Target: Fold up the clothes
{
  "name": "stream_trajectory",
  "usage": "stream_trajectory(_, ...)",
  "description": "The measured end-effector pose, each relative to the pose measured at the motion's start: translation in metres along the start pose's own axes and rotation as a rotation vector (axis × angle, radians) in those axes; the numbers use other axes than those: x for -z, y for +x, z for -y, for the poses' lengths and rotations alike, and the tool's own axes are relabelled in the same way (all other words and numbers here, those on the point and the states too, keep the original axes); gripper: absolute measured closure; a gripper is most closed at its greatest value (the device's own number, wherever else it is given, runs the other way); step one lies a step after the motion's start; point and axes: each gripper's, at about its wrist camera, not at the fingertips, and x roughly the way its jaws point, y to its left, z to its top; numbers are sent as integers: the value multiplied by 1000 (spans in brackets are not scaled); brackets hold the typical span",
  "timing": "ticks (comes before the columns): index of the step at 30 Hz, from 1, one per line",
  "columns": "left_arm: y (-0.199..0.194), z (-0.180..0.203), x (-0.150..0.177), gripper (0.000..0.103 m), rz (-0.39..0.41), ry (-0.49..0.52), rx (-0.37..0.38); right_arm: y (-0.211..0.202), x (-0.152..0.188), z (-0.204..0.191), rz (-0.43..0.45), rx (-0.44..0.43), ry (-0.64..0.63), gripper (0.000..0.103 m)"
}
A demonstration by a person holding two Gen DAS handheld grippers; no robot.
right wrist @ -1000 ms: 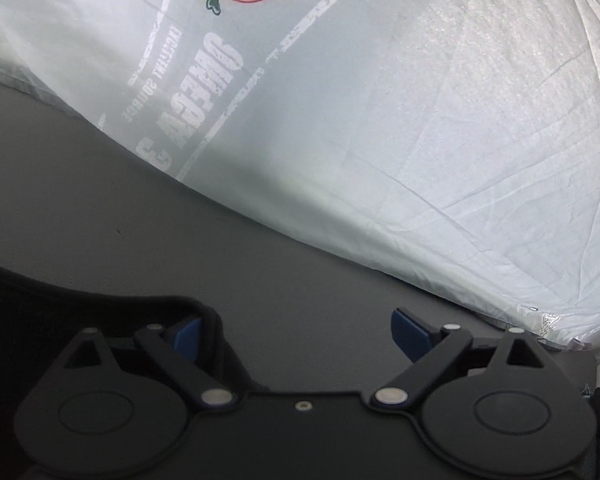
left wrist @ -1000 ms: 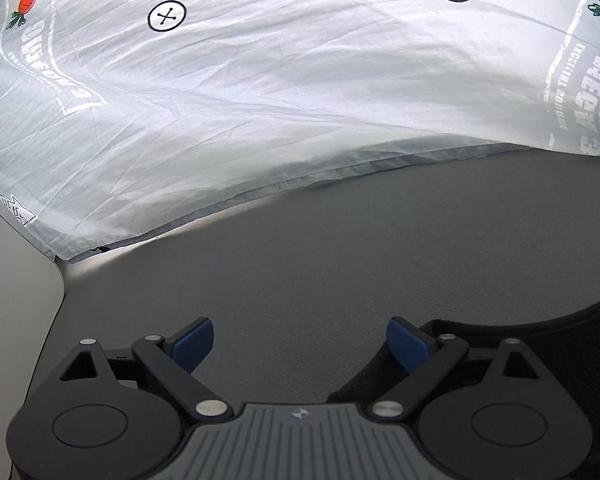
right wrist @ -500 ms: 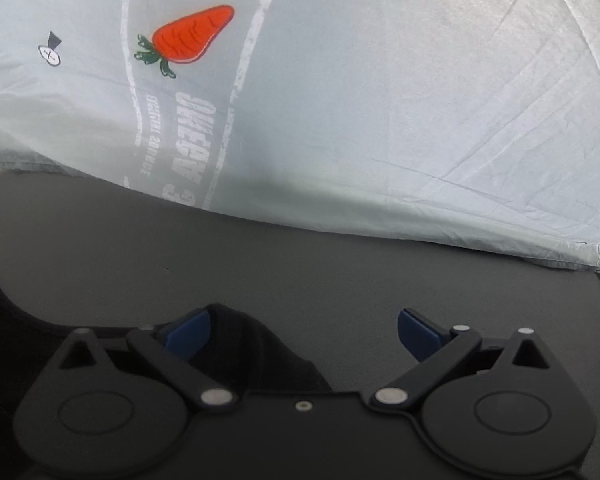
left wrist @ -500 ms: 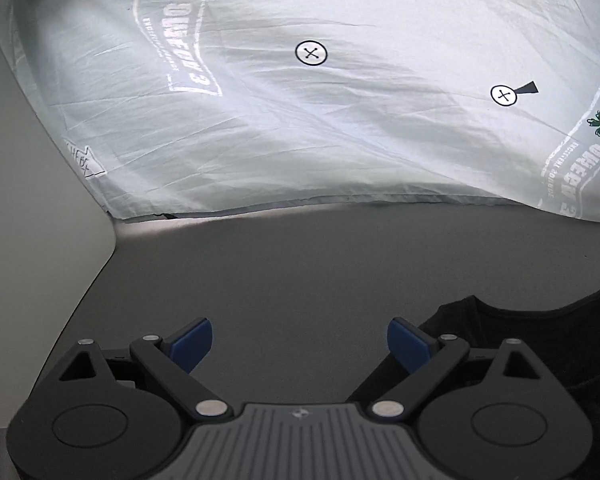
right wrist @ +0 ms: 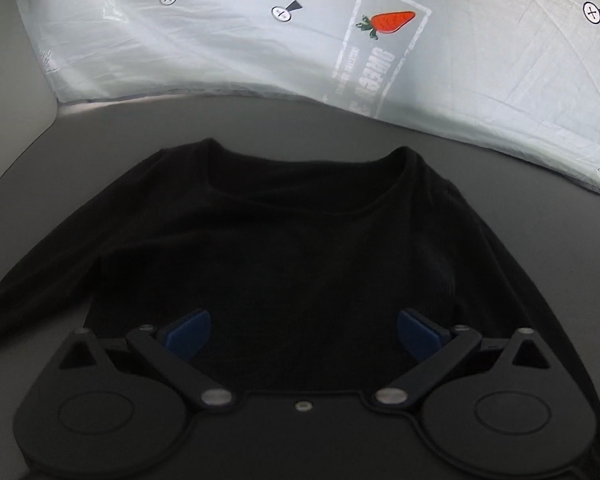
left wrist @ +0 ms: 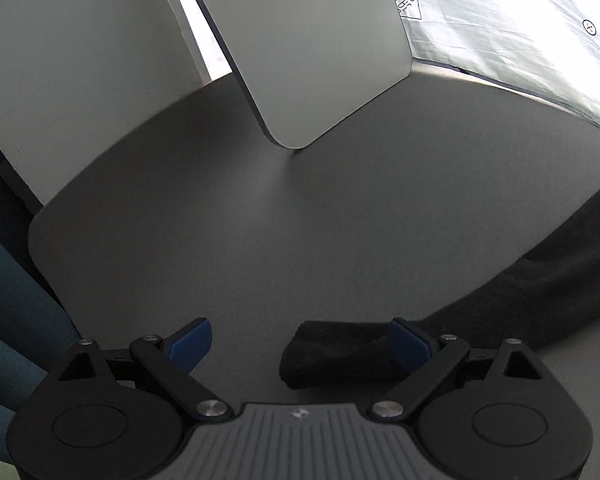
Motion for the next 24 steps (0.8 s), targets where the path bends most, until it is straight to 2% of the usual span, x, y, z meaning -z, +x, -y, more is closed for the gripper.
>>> stream_trajectory(2,-3,-7,14,8,20,60,77,-5,32,-14,-59,-5,5,2)
stream_trajectory(5,-1,0,30,8,78,231,133,-9,67,-32,-126,0,-15,2)
stream_trajectory(10,10,28,54,8,181,579,126,-19,85,-49,-115,66,4,2)
stream_trajectory(13,18,35,64,8,238,708,137,-27,92,-54,-94,85,49,2)
stream_trajectory(14,15,33,64,16,247,715,153,-31,96,-55,-90,94,56,2)
stream_trajectory(15,15,29,60,38,220,700,170,-35,100,-56,-88,102,62,2)
stream_trajectory(16,13,21,52,49,186,637,193,-38,104,-57,-88,109,71,2)
stream_trajectory(18,10,4,36,87,118,507,243,-40,110,-56,-97,118,103,2)
stream_trajectory(19,7,-11,27,92,93,405,318,-40,112,-55,-103,117,124,2)
stream_trajectory(22,-3,-57,-1,93,16,92,542,-38,112,-51,-117,113,178,2)
stream_trajectory(24,2,-97,-14,93,-39,-207,741,-37,112,-49,-120,106,217,2)
